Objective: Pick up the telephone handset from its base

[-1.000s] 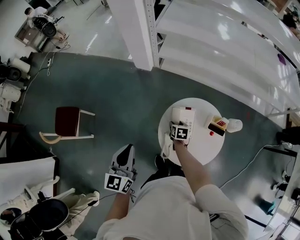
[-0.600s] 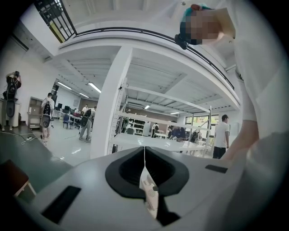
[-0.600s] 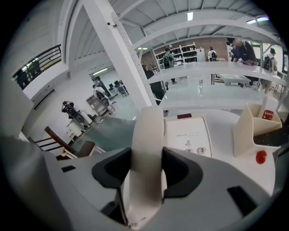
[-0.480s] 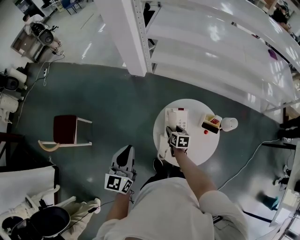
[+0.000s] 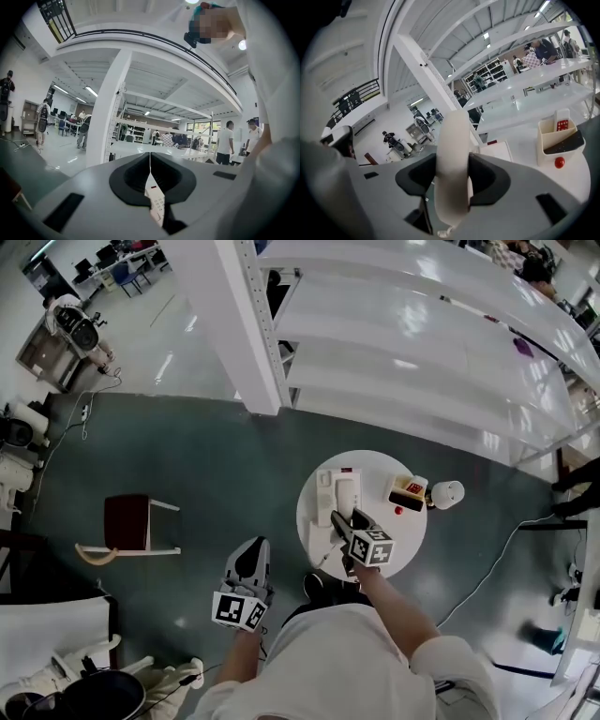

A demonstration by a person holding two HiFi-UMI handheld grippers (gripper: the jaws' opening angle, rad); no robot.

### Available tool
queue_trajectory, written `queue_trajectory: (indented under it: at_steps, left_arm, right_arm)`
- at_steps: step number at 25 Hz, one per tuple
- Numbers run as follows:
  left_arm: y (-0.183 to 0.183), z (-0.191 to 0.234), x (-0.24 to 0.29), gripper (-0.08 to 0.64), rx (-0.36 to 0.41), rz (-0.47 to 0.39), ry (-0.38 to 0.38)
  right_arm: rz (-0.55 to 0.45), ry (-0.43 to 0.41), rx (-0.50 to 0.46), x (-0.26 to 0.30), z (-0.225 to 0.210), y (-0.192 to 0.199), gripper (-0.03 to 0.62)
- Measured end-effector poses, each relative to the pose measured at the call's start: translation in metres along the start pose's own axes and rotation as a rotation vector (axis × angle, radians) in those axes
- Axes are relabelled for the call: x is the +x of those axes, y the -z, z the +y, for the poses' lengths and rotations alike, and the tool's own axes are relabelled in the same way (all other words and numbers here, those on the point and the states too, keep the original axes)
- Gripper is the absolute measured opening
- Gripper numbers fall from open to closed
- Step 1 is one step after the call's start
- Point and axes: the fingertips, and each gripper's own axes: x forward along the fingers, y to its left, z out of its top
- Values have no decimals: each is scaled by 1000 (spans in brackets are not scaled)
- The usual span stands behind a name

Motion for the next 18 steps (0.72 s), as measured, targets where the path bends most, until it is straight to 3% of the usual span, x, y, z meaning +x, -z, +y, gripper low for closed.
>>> queue_trajectory:
  at_steps: [7,18]
  left_arm:
    - [-6,-9,4,21,8,-24,23]
    - [-10,-26,10,21,20,-43,36]
  right_arm:
    - [-133,-72,29,-47,21,-40,218]
    - [-320,-190,-12,-112,49,-103,218]
